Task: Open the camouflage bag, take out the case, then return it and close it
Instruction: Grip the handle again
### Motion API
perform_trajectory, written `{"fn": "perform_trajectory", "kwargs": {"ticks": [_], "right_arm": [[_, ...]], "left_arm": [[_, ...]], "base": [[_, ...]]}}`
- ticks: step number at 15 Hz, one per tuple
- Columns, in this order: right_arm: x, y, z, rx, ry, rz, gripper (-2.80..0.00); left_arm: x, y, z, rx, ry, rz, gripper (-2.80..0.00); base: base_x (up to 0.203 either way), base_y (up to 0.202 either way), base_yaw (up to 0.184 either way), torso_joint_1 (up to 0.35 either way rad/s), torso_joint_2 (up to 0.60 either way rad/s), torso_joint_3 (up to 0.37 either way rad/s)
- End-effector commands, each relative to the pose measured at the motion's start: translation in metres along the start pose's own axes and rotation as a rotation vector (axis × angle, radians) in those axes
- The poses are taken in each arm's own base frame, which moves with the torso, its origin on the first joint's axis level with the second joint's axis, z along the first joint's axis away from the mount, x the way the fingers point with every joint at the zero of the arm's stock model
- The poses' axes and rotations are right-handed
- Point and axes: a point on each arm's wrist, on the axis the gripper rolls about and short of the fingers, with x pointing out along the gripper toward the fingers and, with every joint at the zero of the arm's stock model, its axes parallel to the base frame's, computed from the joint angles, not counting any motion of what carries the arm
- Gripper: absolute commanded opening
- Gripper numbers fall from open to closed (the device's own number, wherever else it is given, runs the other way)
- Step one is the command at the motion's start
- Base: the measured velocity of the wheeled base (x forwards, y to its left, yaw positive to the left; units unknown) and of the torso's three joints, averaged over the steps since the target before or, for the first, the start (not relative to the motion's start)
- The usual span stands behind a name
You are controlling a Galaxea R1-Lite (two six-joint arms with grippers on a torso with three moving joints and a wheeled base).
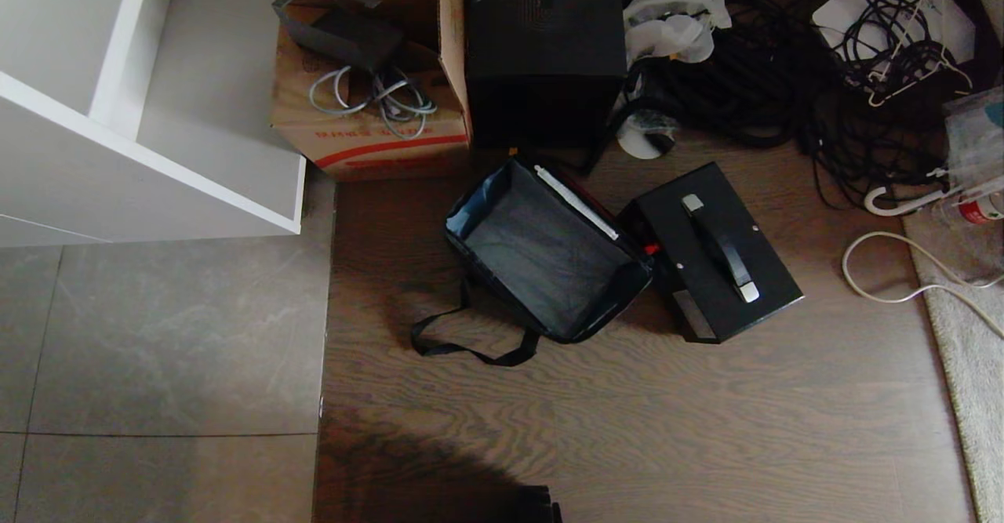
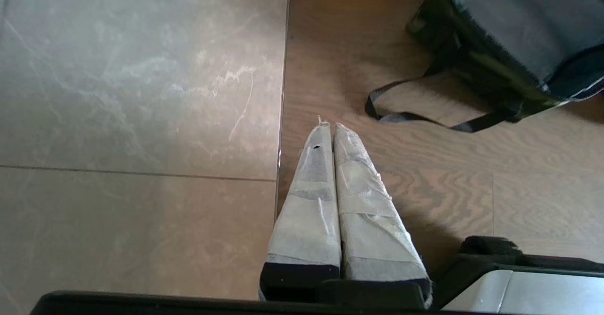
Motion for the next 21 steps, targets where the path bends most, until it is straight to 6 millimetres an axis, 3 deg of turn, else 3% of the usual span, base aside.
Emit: {"fn": "perform_trajectory", "kwargs": {"ticks": [1,12,14,16,18,21], "right_arm": [[0.000,0.000,0.000,0.000,0.002,0.001,-2.80],[-0.001,0.000,0.002,0.002,0.005,-0.002,-2.80],[-0.009,0.001,0.025,0.000,0.025,-0.001,-2.80],[-0.014,0.002,0.063,0.015,0.158,-0.005,-2.80],[0.010,0.002,0.096,0.083,0.344,-0.009,-2.80],[0.084,0.005,0.126,0.158,0.626,0.009,-2.80]], "left_arm": [[0.001,0.000,-0.002,0.000,0.008,0.000,-2.80],[0.001,0.000,-0.002,0.001,0.008,0.000,-2.80],[0.001,0.000,-0.002,0.000,0.010,0.000,-2.80],[0.001,0.000,-0.002,0.000,0.008,0.000,-2.80],[0.001,0.000,-0.002,0.000,0.008,0.000,-2.80],[0.001,0.000,-0.002,0.000,0.009,0.000,-2.80]], "base": [[0.000,0.000,0.000,0.002,0.00,-0.192],[0.000,0.000,0.000,0.001,0.00,-0.051],[0.000,0.000,0.000,0.000,0.00,0.000],[0.000,0.000,0.000,0.000,0.00,0.000],[0.000,0.000,0.000,0.000,0.00,0.000],[0.000,0.000,0.000,0.000,0.00,0.000]]}}
